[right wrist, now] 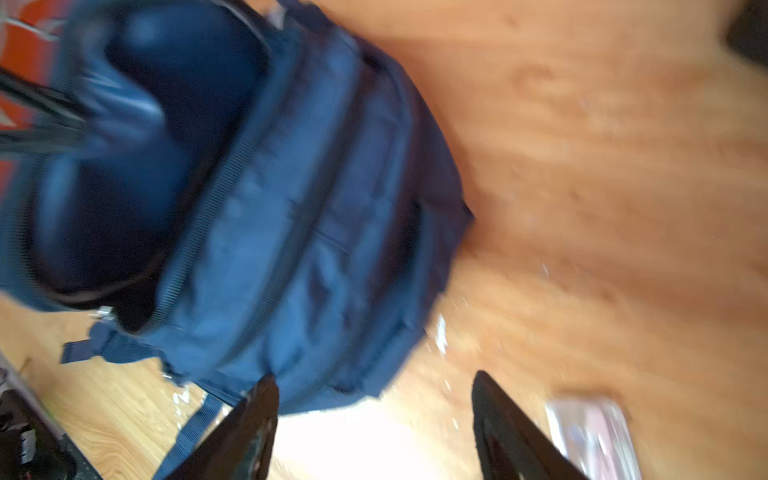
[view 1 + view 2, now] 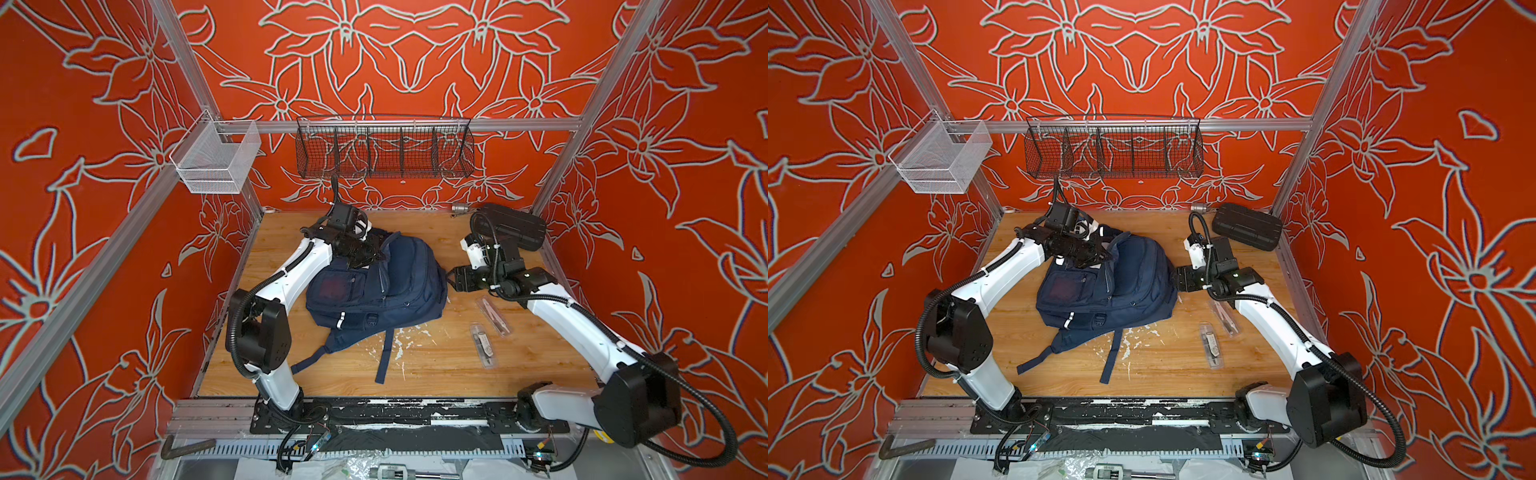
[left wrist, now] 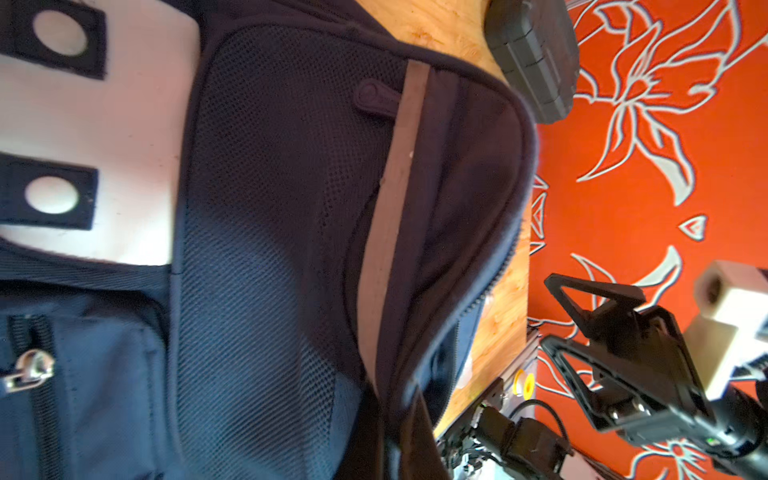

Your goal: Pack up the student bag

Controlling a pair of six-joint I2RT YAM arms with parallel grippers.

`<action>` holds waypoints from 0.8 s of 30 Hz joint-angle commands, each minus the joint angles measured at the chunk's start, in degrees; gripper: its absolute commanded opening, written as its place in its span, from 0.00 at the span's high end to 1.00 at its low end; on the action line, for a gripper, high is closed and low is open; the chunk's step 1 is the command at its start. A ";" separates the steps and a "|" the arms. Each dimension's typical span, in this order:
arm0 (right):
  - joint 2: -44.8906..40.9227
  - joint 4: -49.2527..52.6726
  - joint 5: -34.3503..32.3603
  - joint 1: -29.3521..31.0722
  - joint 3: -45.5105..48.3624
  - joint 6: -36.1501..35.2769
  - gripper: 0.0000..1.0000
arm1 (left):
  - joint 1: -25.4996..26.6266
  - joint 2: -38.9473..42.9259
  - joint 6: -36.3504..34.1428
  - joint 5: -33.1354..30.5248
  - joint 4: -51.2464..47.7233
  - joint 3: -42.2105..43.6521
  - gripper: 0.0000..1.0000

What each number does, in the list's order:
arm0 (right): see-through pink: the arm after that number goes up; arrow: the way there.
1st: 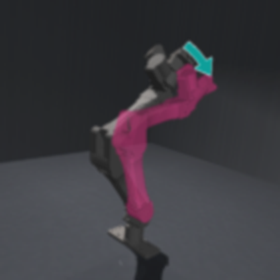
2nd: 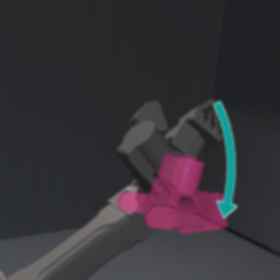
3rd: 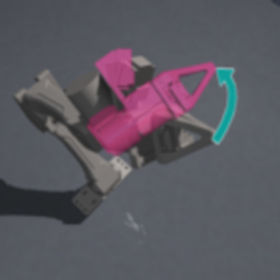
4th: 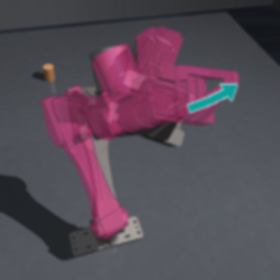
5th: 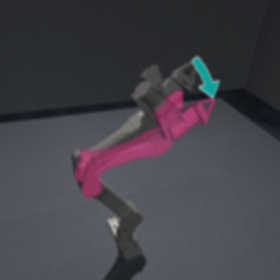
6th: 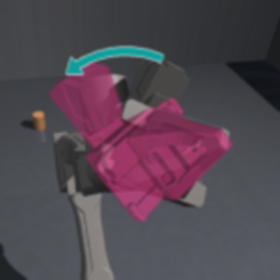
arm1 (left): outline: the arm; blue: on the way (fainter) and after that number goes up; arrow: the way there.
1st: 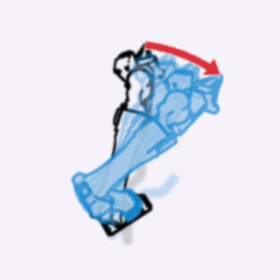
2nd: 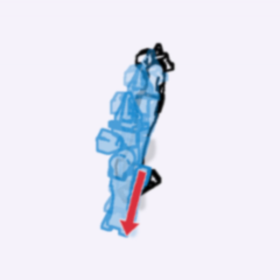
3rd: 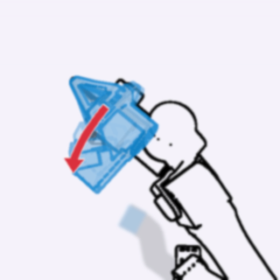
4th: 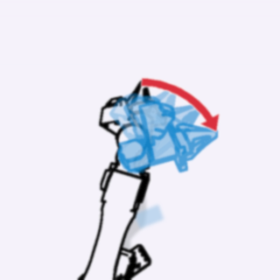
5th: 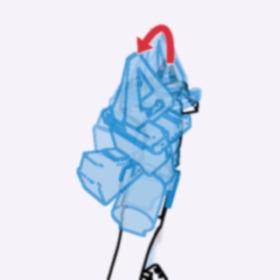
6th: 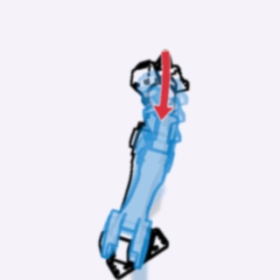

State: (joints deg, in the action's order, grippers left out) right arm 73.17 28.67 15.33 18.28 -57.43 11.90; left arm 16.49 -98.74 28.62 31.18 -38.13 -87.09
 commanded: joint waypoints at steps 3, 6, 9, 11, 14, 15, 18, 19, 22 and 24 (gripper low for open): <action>-0.78 10.31 -4.46 0.00 2.56 5.22 0.26 | -0.46 -1.13 -1.90 1.57 -1.34 -0.52 0.80; -1.40 11.68 -5.70 0.00 4.73 6.91 0.26 | 1.32 -2.36 -1.63 3.56 -0.10 -2.72 0.66; -1.95 14.34 -7.07 0.00 6.14 8.51 0.27 | 3.64 -3.46 -1.54 5.31 0.50 -5.78 0.58; -2.68 15.53 -7.25 0.00 7.24 9.63 0.27 | 5.13 -3.23 -1.64 5.21 0.88 -7.26 0.49; -4.42 16.28 -7.57 0.00 9.53 11.14 0.27 | 6.56 -1.73 -1.48 4.81 1.46 -8.15 0.37; -4.89 16.70 -7.87 0.00 10.35 12.10 0.27 | 6.77 -0.95 -1.48 4.54 1.43 -8.05 0.32; -5.31 17.83 -8.33 0.08 12.47 14.52 0.28 | 7.58 1.45 -2.06 2.51 0.74 -7.29 0.15; -5.16 18.38 -8.61 0.14 12.90 15.14 0.28 | 7.79 2.30 -2.50 1.62 0.50 -6.97 0.10; -5.08 19.56 -9.44 0.34 14.76 16.67 0.26 | 8.17 5.25 -3.39 -0.50 0.71 -4.84 0.08; -5.29 19.16 -9.01 0.66 15.74 17.98 0.27 | 8.21 7.41 -3.99 -1.16 1.67 -2.69 0.07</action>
State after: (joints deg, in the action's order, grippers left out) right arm 68.45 45.32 7.88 18.44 -42.94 25.93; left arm 24.40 -95.18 26.44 31.97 -37.01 -91.42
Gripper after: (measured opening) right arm 0.734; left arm 0.924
